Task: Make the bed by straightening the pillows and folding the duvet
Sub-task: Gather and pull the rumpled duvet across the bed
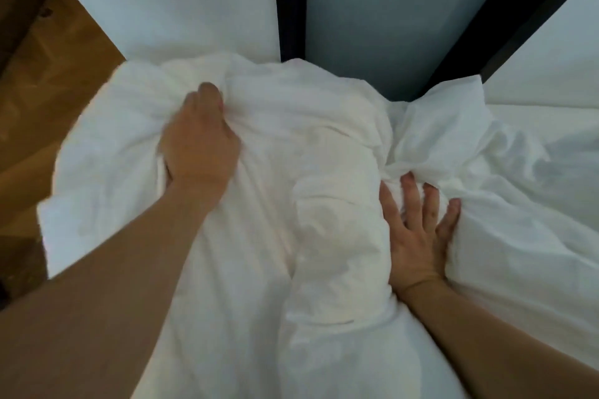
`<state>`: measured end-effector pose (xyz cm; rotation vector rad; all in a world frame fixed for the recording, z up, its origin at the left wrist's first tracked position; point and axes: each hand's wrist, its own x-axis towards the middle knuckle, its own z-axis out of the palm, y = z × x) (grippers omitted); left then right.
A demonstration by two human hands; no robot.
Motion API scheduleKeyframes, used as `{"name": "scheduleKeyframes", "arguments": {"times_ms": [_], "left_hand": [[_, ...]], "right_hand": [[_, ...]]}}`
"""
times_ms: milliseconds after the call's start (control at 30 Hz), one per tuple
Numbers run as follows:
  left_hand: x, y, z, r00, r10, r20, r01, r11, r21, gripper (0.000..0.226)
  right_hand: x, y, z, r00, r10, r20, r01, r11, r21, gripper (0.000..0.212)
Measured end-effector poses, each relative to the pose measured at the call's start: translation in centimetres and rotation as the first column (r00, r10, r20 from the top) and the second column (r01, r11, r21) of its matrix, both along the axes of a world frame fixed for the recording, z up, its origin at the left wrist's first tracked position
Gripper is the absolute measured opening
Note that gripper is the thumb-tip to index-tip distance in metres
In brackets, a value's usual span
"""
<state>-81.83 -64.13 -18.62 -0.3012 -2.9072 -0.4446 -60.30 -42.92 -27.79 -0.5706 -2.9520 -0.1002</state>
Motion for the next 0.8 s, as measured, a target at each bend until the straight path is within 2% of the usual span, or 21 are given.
{"name": "scheduleKeyframes", "arguments": {"times_ms": [67, 133, 167, 200, 233, 267, 300, 333, 433, 600, 667, 700, 733, 800], "left_hand": [[-2.3, -0.1, -0.2, 0.971, 0.159, 0.177, -0.145, 0.985, -0.092, 0.022], [0.3, 1.3, -0.3, 0.892, 0.296, 0.341, -0.321, 0.947, 0.017, 0.03], [3.0, 2.3, 0.4, 0.912, 0.271, 0.307, -0.329, 0.931, 0.156, 0.033], [6.4, 3.5, 1.5, 0.962, 0.187, 0.199, -0.238, 0.931, 0.278, 0.037], [9.9, 4.5, 2.3, 0.99, 0.037, 0.139, -0.077, 0.953, 0.294, 0.043], [13.2, 5.1, 2.4, 0.978, -0.136, 0.155, 0.094, 0.963, 0.252, 0.051], [15.5, 5.3, 1.7, 0.947, -0.243, 0.21, 0.209, 0.963, 0.171, 0.057], [16.7, 5.3, 0.1, 0.928, -0.259, 0.266, 0.246, 0.966, 0.081, 0.061], [16.2, 5.0, -4.4, 0.932, -0.116, 0.342, 0.145, 0.988, -0.061, 0.064], [14.8, 5.6, -7.3, 0.966, -0.122, 0.227, 0.163, 0.972, -0.17, 0.057], [14.7, 5.4, -7.6, 0.969, -0.136, 0.206, 0.173, 0.968, -0.179, 0.055], [14.6, 5.4, -7.6, 0.97, -0.135, 0.2, 0.172, 0.969, -0.179, 0.055], [14.6, 5.5, -7.7, 0.973, -0.138, 0.187, 0.171, 0.97, -0.175, 0.055], [14.8, 5.5, -7.3, 0.969, -0.137, 0.204, 0.176, 0.967, -0.184, 0.055]], "right_hand": [[-0.2, 0.3, -0.3, 1.0, 0.01, -0.023, -0.01, 1.0, -0.017, 0.089], [-0.3, 0.4, -0.3, 0.999, 0.008, -0.046, -0.01, 1.0, -0.025, 0.082], [-0.3, 0.3, -0.3, 0.998, 0.008, -0.056, -0.01, 0.999, -0.035, 0.079], [-0.3, 0.3, -0.4, 0.998, 0.004, -0.057, -0.006, 0.999, -0.047, 0.076], [-0.3, 0.3, -0.5, 0.999, 0.001, -0.047, -0.004, 0.998, -0.059, 0.075], [-0.4, 0.3, -0.5, 0.999, -0.001, -0.035, -0.002, 0.998, -0.065, 0.073], [-0.5, 0.4, -0.5, 1.0, 0.002, -0.027, -0.004, 0.997, -0.072, 0.071], [-0.6, 0.5, -0.5, 1.0, 0.008, -0.026, -0.01, 0.996, -0.084, 0.069], [-0.7, 0.5, -0.6, 0.999, 0.018, -0.051, -0.022, 0.996, -0.082, 0.067], [-0.4, 0.5, 0.5, 0.986, 0.034, -0.164, -0.05, 0.995, -0.092, 0.053], [-0.5, 0.3, 2.1, 0.985, 0.042, -0.168, -0.066, 0.987, -0.144, 0.053], [-0.4, 0.1, 3.3, 0.986, 0.038, -0.162, -0.069, 0.979, -0.191, 0.053], [0.0, -0.1, 5.1, 0.985, 0.0, -0.173, -0.053, 0.951, -0.305, 0.053], [0.6, 1.0, 9.6, 0.946, -0.22, -0.239, 0.046, 0.819, -0.573, 0.045]]}}
